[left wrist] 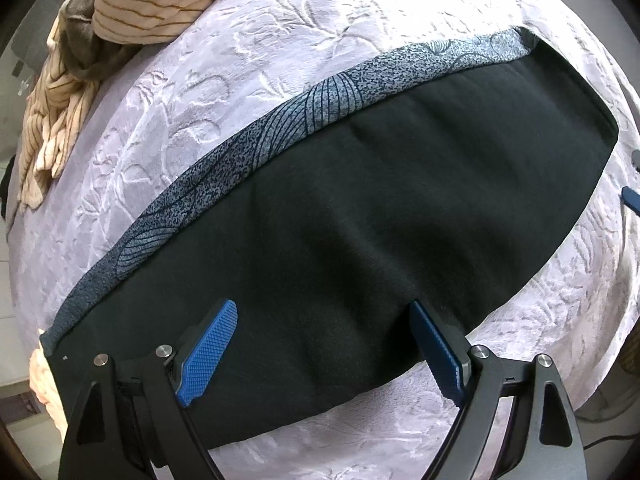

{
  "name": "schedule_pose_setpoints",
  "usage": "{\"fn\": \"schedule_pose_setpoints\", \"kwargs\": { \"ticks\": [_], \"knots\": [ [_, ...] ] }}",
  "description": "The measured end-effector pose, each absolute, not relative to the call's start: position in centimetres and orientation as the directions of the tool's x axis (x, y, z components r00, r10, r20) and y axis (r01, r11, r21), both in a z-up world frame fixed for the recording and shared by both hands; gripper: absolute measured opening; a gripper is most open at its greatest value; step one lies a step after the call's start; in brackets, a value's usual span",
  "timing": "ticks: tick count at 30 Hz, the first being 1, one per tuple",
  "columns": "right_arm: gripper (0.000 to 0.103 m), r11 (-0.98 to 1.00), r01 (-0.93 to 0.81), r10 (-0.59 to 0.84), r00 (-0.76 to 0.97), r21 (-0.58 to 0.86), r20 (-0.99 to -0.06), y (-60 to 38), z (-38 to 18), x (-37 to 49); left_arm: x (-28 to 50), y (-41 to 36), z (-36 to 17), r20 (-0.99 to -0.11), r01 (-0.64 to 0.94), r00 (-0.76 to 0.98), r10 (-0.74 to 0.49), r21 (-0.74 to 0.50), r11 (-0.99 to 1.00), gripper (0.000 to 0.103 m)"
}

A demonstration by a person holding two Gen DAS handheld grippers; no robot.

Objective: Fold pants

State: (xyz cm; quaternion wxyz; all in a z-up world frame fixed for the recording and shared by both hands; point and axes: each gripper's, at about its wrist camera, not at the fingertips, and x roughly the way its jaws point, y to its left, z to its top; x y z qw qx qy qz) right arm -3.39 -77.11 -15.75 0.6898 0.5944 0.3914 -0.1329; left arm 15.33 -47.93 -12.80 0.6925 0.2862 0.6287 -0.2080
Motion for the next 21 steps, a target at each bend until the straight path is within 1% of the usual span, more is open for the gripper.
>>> {"fn": "schedule_pose_setpoints", "kwargs": {
  "ticks": [7,13,21],
  "knots": [
    [0.050,0.271,0.616,0.292,0.680,0.740,-0.673,-77.5,-14.6,-3.4,15.3,-48.9,-12.5,-0.988,0.648,0.127,0.087,0.150,0.746,0.089],
    [0.051,0.291,0.598,0.293,0.687,0.747,-0.664,-78.1,-13.8,-2.7,15.7,-48.9,-11.1,-0.988,0.625,0.139,0.066,0.139,0.768,0.089],
    [0.051,0.338,0.541,0.263,0.731,0.770,-0.629,-80.2,-10.7,-0.8,16.6,-49.3,-8.4,-0.984,0.583,0.174,-0.030,0.079,0.809,0.089]
  ]
}}
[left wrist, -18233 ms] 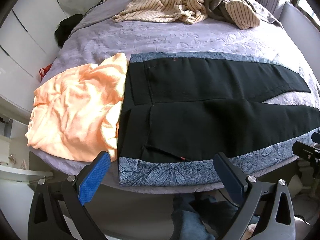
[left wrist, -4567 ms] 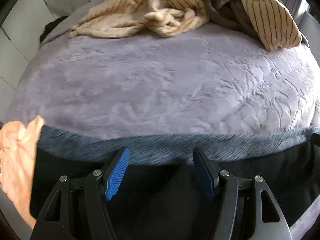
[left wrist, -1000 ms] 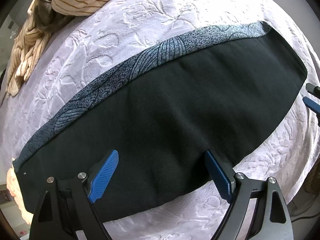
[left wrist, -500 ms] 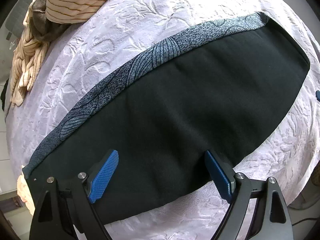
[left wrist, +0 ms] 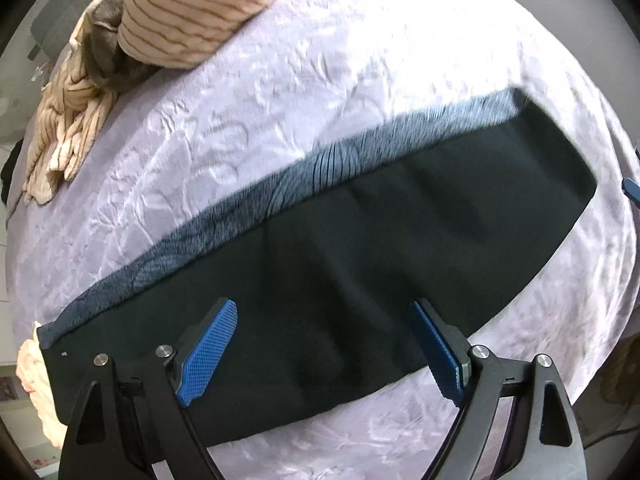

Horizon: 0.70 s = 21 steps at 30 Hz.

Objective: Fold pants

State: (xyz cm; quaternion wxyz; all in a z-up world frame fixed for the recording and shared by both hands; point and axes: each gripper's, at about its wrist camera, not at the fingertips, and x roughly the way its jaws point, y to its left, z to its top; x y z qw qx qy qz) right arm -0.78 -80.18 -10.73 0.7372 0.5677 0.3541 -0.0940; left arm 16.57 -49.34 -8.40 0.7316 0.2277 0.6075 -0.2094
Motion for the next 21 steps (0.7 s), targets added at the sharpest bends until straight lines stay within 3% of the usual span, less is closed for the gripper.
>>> {"fn": "schedule_pose_setpoints", "kwargs": {
  "ticks": [4,12,16,21],
  "knots": [
    [0.051,0.373,0.521,0.266,0.733,0.768,-0.626,-80.9,-9.9,0.3,16.7,-49.8,-8.3,-0.981,0.566,0.186,-0.061,0.056,0.823,0.089],
    [0.051,0.327,0.586,0.353,0.652,0.742,-0.671,-78.2,-15.6,0.1,16.8,-49.7,-10.5,-0.984,0.541,0.157,-0.084,0.015,0.841,0.089],
    [0.051,0.320,0.566,0.369,0.664,0.760,-0.650,-77.4,-17.4,0.3,17.1,-48.7,-14.0,-0.991,0.506,0.118,-0.070,0.000,0.863,0.089],
    [0.053,0.311,0.522,0.378,0.698,0.794,-0.608,-77.2,-19.0,2.2,16.8,-48.6,-14.4,-0.986,0.510,0.144,-0.081,0.004,0.860,0.089]
  ]
}}
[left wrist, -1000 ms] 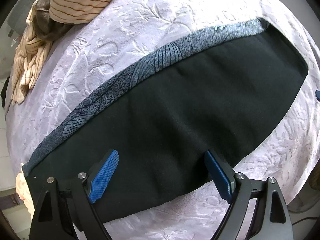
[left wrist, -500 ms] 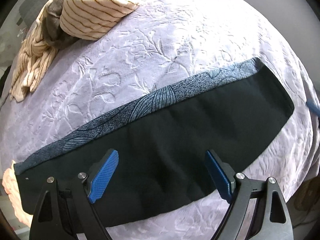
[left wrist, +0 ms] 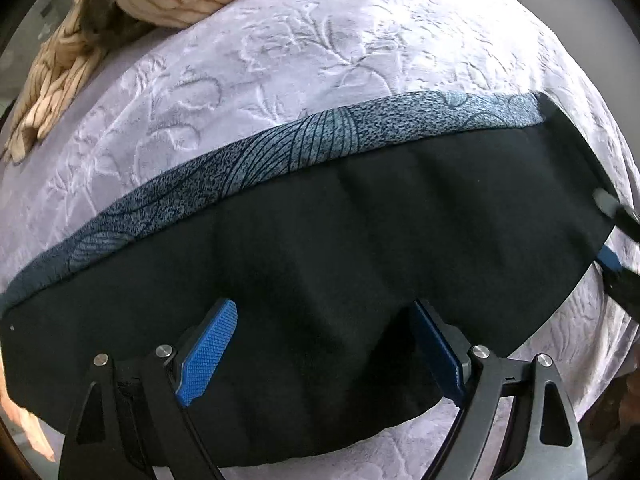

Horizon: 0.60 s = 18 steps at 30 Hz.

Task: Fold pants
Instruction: 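Lift the cuffs with the right tool and fold them over toward the waistband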

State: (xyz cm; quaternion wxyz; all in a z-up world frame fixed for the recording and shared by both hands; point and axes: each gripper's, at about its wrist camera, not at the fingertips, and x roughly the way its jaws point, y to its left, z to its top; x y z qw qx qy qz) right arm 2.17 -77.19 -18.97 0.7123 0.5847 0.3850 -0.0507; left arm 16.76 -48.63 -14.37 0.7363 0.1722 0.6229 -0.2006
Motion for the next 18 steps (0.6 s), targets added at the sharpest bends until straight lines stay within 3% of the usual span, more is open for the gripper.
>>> {"fn": "schedule_pose_setpoints", "kwargs": {
  "ticks": [2,3,4,5,10,15,18],
  "knots": [
    [0.050,0.276,0.512,0.381,0.719,0.814,-0.581,-77.0,-19.9,3.4,16.8,-48.6,-14.2,-0.987,0.515,0.139,-0.082,0.001,0.857,0.089],
    [0.033,0.266,0.510,0.378,0.725,0.818,-0.575,-76.9,-20.1,3.8,16.9,-48.6,-14.0,-0.987,0.512,0.137,-0.079,0.002,0.859,0.087],
    [0.020,0.269,0.522,0.364,0.723,0.809,-0.587,-76.7,-20.0,4.3,17.2,-48.5,-13.4,-0.986,0.503,0.153,-0.069,0.018,0.864,0.071],
    [0.014,0.269,0.521,0.359,0.726,0.810,-0.587,-76.6,-19.8,4.4,17.6,-48.3,-12.6,-0.981,0.495,0.183,-0.063,0.037,0.868,0.058],
    [0.013,0.313,0.425,0.361,0.774,0.849,-0.520,-75.9,-16.4,4.3,19.8,-48.2,-10.4,-0.956,0.465,0.274,-0.108,0.033,0.885,0.058],
    [0.013,0.373,0.391,0.352,0.779,0.842,-0.518,-74.9,-14.1,4.5,19.7,-49.8,-13.5,-0.972,0.483,0.218,-0.085,0.031,0.875,0.058],
    [0.013,0.374,0.380,0.362,0.780,0.846,-0.511,-74.3,-13.7,4.9,18.6,-51.2,-15.7,-0.969,0.564,0.244,-0.037,0.111,0.819,0.058]
  ]
}}
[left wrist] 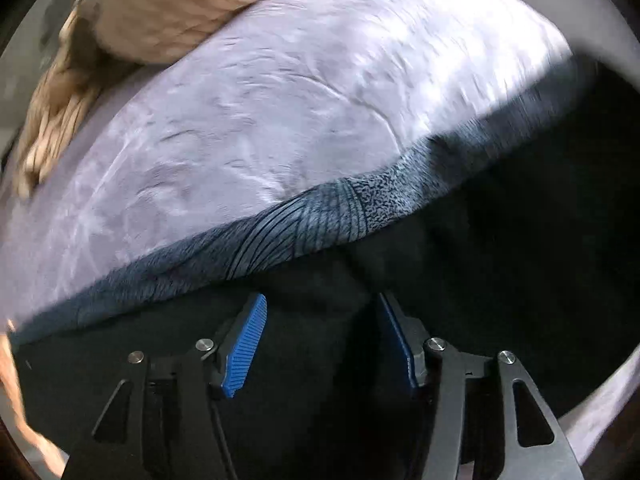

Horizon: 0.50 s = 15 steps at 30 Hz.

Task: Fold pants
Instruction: 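Lift the cuffs with the right tool and fold them over toward the waistband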

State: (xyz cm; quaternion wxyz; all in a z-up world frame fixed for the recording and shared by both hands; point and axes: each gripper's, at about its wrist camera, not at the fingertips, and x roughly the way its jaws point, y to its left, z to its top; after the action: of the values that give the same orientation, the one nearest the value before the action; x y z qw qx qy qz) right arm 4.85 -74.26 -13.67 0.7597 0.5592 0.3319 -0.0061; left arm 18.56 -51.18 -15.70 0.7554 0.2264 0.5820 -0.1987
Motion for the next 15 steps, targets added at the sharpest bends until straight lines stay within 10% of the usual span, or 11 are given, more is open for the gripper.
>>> {"fn": "schedule_pose_setpoints", "kwargs": {
  "ticks": [10,15],
  "knots": [
    [0.013,0.512,0.345,0.335,0.763,0.787,-0.552,-71.3,-8.5,6.5,21.1,-45.0,-11.8,-0.973,0.505,0.196,-0.124,-0.008,0.863,0.059],
    [0.014,0.656,0.287,0.318,0.734,0.698,-0.601,-66.9,-4.1,7.2,21.3,-38.5,-9.8,-0.962,0.445,0.225,-0.152,-0.037,0.895,0.078]
  ]
}}
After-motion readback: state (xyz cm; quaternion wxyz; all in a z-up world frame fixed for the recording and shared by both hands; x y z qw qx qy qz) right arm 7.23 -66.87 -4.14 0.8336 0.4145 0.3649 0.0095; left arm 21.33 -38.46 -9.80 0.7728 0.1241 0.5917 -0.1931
